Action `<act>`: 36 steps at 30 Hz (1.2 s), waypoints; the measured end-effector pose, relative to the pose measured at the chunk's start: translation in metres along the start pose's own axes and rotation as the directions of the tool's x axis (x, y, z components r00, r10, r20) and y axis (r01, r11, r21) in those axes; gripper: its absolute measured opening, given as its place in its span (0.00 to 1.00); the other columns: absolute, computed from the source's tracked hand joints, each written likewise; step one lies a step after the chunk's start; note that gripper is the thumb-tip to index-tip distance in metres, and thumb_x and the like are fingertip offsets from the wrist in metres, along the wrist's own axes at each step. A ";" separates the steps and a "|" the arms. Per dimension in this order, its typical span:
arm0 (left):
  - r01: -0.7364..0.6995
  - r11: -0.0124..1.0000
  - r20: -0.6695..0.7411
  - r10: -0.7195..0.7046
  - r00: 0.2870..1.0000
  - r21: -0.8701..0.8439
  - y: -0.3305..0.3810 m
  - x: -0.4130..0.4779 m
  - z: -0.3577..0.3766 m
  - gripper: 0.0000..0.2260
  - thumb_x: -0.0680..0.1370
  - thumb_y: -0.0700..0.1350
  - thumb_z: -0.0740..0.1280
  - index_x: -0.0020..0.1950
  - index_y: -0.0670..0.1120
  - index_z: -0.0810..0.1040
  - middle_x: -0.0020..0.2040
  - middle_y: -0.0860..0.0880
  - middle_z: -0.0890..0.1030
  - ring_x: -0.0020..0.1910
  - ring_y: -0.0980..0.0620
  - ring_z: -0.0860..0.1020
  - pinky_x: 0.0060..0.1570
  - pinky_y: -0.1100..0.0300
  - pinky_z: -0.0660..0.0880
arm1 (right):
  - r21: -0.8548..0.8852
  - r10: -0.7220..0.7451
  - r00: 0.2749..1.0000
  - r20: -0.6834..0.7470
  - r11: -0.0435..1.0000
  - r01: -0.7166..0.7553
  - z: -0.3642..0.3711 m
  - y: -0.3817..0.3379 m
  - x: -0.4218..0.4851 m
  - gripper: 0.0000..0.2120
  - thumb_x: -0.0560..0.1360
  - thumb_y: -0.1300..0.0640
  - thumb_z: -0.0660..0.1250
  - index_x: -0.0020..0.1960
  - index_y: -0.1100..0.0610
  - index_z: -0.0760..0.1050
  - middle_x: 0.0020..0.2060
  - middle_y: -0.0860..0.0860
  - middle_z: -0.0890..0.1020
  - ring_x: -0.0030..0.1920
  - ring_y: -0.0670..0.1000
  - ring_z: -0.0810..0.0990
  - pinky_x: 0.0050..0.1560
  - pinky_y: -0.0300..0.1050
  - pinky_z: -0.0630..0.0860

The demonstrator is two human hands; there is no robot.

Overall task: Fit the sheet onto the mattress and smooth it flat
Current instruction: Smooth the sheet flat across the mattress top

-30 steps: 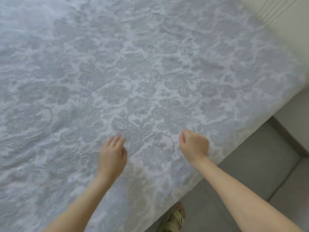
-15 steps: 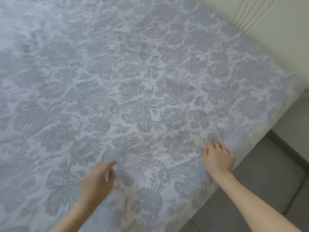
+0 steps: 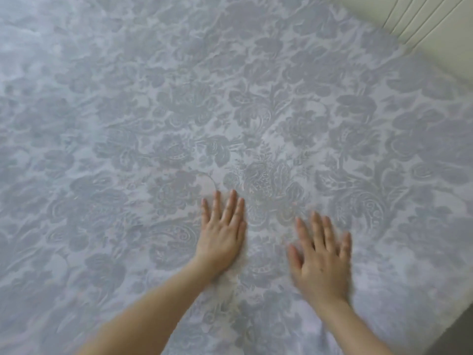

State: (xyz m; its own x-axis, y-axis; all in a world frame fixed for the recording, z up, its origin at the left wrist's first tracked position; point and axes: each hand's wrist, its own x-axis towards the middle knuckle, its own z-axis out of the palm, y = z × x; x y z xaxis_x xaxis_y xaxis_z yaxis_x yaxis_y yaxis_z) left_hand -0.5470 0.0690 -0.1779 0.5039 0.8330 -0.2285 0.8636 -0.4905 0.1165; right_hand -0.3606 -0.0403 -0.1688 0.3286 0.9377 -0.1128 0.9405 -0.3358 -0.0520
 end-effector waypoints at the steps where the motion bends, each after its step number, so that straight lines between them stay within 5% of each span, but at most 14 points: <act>1: -0.095 0.995 0.019 0.095 0.995 0.007 0.013 -0.011 0.002 0.24 0.82 0.54 0.38 0.76 0.46 0.52 0.77 0.45 0.57 0.76 0.37 0.47 0.69 0.38 0.47 | -0.011 0.063 0.997 0.036 0.998 -0.063 -0.003 0.012 -0.015 0.28 0.78 0.41 0.48 0.72 0.52 0.65 0.73 0.56 0.65 0.73 0.56 0.62 0.71 0.68 0.52; 4: -0.451 0.892 0.180 0.438 0.881 0.040 0.024 -0.027 -0.009 0.23 0.83 0.53 0.42 0.75 0.48 0.60 0.75 0.48 0.64 0.74 0.35 0.57 0.67 0.39 0.53 | 0.007 0.179 0.979 0.092 0.984 -0.181 -0.027 0.012 -0.023 0.30 0.79 0.42 0.42 0.70 0.54 0.70 0.71 0.57 0.68 0.72 0.58 0.65 0.68 0.70 0.55; 7: -0.537 0.843 0.024 0.538 0.843 -0.038 0.005 -0.005 -0.030 0.22 0.83 0.53 0.45 0.69 0.49 0.71 0.70 0.48 0.71 0.71 0.41 0.65 0.69 0.43 0.54 | 0.082 0.134 0.986 -0.096 0.989 -0.126 -0.048 -0.017 0.021 0.24 0.78 0.47 0.51 0.68 0.56 0.72 0.68 0.61 0.71 0.69 0.64 0.68 0.68 0.69 0.59; 10: -0.105 0.994 -0.153 0.097 0.984 -0.043 -0.032 0.052 -0.048 0.24 0.80 0.54 0.48 0.73 0.47 0.66 0.74 0.45 0.66 0.75 0.42 0.59 0.73 0.46 0.51 | 0.093 -0.131 0.985 -0.113 0.985 0.142 -0.056 -0.057 0.097 0.24 0.78 0.48 0.49 0.72 0.53 0.67 0.71 0.60 0.67 0.72 0.61 0.63 0.71 0.66 0.54; 13: 0.421 0.901 -0.021 -0.425 0.905 -0.103 -0.044 0.110 -0.058 0.26 0.81 0.56 0.47 0.78 0.48 0.53 0.78 0.42 0.50 0.76 0.37 0.47 0.73 0.39 0.44 | -0.027 -0.411 0.904 0.117 0.909 0.417 -0.044 -0.061 0.155 0.24 0.81 0.44 0.44 0.77 0.46 0.51 0.77 0.53 0.53 0.77 0.53 0.49 0.73 0.62 0.41; 15: 0.475 0.870 0.008 -0.478 0.878 -0.128 -0.012 0.141 -0.053 0.28 0.80 0.58 0.45 0.78 0.49 0.48 0.78 0.42 0.45 0.76 0.36 0.42 0.72 0.36 0.40 | -0.100 -0.397 0.913 0.096 0.909 0.406 -0.037 -0.015 0.171 0.25 0.81 0.41 0.43 0.77 0.44 0.48 0.77 0.50 0.51 0.77 0.49 0.47 0.73 0.61 0.39; 18: 0.171 0.979 -0.088 -0.181 0.980 -0.110 0.087 0.152 -0.031 0.28 0.79 0.61 0.42 0.78 0.53 0.45 0.78 0.46 0.43 0.75 0.36 0.39 0.71 0.36 0.37 | -0.113 -0.082 0.993 -0.083 0.991 0.072 -0.037 0.102 0.161 0.27 0.80 0.40 0.43 0.77 0.46 0.51 0.77 0.51 0.53 0.77 0.51 0.49 0.74 0.59 0.40; 20: -0.088 0.989 -0.132 0.072 0.989 -0.118 0.164 0.120 -0.013 0.27 0.79 0.62 0.42 0.77 0.55 0.47 0.78 0.46 0.45 0.75 0.36 0.39 0.71 0.36 0.37 | -0.115 0.250 0.961 -0.122 0.958 -0.264 -0.041 0.176 0.130 0.27 0.80 0.40 0.43 0.77 0.47 0.51 0.77 0.52 0.52 0.77 0.52 0.48 0.74 0.61 0.41; 23: -0.439 0.884 -0.085 0.431 0.898 -0.163 0.239 0.037 0.001 0.26 0.79 0.62 0.48 0.76 0.55 0.56 0.78 0.44 0.54 0.76 0.35 0.46 0.71 0.37 0.45 | 0.036 0.684 0.729 -0.023 0.729 -0.683 -0.054 0.232 0.080 0.28 0.79 0.38 0.45 0.77 0.45 0.48 0.77 0.53 0.49 0.77 0.56 0.47 0.72 0.65 0.44; 25: -0.636 0.754 -0.041 0.639 0.768 -0.167 0.248 -0.007 -0.004 0.23 0.81 0.59 0.47 0.74 0.55 0.61 0.76 0.45 0.61 0.75 0.36 0.54 0.68 0.39 0.49 | 0.134 0.830 0.556 0.044 0.547 -0.826 -0.067 0.232 0.056 0.29 0.79 0.38 0.46 0.78 0.46 0.47 0.77 0.58 0.51 0.75 0.62 0.52 0.71 0.67 0.47; 26: -0.668 0.721 -0.072 0.668 0.741 -0.187 0.241 -0.017 -0.008 0.22 0.82 0.57 0.45 0.73 0.54 0.63 0.75 0.46 0.64 0.75 0.38 0.57 0.68 0.40 0.51 | 0.133 0.833 0.553 0.016 0.546 -0.827 -0.073 0.223 0.045 0.29 0.79 0.39 0.47 0.77 0.48 0.47 0.76 0.60 0.53 0.75 0.63 0.54 0.71 0.66 0.48; 31: -0.250 0.942 -0.194 0.208 0.959 -0.224 0.161 -0.044 -0.028 0.26 0.80 0.61 0.47 0.75 0.51 0.58 0.75 0.46 0.60 0.76 0.42 0.55 0.73 0.44 0.46 | 0.111 0.265 0.954 -0.138 0.962 -0.252 -0.066 0.109 -0.021 0.28 0.78 0.41 0.52 0.76 0.48 0.55 0.74 0.59 0.61 0.74 0.61 0.58 0.71 0.69 0.52; 33: -0.272 0.958 -0.090 0.265 0.960 -0.085 0.145 -0.081 -0.012 0.33 0.77 0.67 0.47 0.76 0.50 0.56 0.75 0.40 0.58 0.75 0.38 0.54 0.72 0.40 0.47 | 0.067 0.117 0.993 -0.005 0.991 -0.117 -0.041 0.091 -0.060 0.28 0.76 0.39 0.54 0.74 0.46 0.60 0.74 0.56 0.63 0.74 0.59 0.60 0.67 0.72 0.56; 36: -0.559 0.829 0.113 0.554 0.825 0.012 0.159 -0.154 0.028 0.38 0.72 0.70 0.56 0.76 0.50 0.58 0.74 0.35 0.61 0.74 0.34 0.54 0.66 0.32 0.55 | 0.215 0.314 0.928 0.200 0.910 -0.354 -0.017 0.111 -0.126 0.29 0.77 0.38 0.52 0.75 0.46 0.57 0.75 0.57 0.60 0.74 0.60 0.59 0.64 0.68 0.66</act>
State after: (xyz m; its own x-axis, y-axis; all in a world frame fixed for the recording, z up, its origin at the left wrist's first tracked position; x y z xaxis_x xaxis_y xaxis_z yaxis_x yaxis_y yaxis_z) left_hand -0.4878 -0.1446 -0.1517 0.8925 0.3858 -0.2335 0.4341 -0.8753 0.2131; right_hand -0.2963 -0.1944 -0.1437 0.5826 0.7474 -0.3193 0.7214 -0.6565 -0.2203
